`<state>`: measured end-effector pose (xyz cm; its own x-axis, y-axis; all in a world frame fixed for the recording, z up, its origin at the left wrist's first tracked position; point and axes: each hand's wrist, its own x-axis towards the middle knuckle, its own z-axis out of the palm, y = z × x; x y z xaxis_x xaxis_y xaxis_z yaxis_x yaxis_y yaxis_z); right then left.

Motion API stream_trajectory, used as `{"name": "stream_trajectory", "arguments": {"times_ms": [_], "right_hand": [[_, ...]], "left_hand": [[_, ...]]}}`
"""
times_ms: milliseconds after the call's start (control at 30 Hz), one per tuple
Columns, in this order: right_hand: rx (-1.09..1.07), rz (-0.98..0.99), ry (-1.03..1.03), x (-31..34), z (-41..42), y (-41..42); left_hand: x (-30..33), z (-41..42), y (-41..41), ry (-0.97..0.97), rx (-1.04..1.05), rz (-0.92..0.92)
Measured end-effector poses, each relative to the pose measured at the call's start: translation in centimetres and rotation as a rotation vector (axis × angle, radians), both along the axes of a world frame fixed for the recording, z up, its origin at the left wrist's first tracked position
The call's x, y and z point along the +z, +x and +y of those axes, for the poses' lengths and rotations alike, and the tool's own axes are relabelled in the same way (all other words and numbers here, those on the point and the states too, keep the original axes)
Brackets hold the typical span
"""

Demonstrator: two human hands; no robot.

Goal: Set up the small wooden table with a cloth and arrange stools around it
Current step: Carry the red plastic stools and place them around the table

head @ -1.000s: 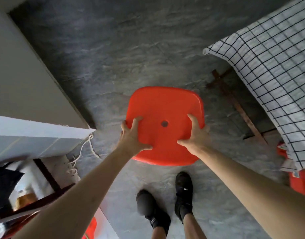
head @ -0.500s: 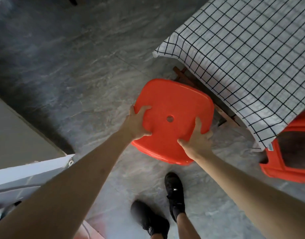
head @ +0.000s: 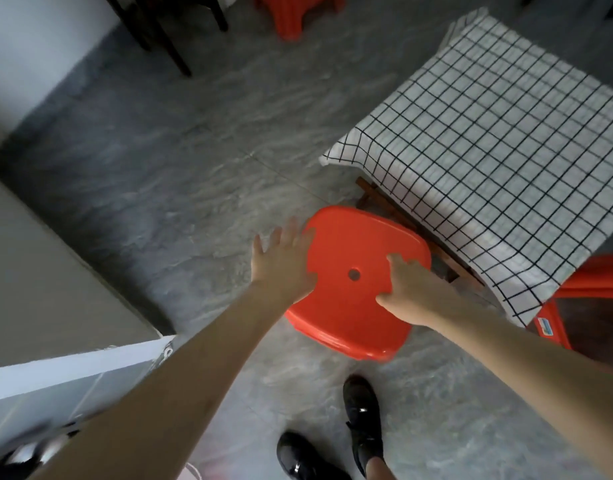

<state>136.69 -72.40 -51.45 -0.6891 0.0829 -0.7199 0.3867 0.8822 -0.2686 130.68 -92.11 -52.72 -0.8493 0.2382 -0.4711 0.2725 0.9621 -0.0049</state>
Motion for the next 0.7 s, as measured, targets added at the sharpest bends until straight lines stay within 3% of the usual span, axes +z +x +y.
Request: {"name": "stream_trajectory", "arguments": {"times_ms": [467, 700], "right_hand": [[0.537, 0.654, -0.071, 33.2, -9.3, -6.7], [0.686, 0.869, -0.16, 44.0, -12.2, -7.2]], "left_hand": [[32.0, -9.5, 0.8, 0.053, 0.282, 0.407], [43.8, -13.3, 3.0, 0.071, 0.42, 0.606]]}}
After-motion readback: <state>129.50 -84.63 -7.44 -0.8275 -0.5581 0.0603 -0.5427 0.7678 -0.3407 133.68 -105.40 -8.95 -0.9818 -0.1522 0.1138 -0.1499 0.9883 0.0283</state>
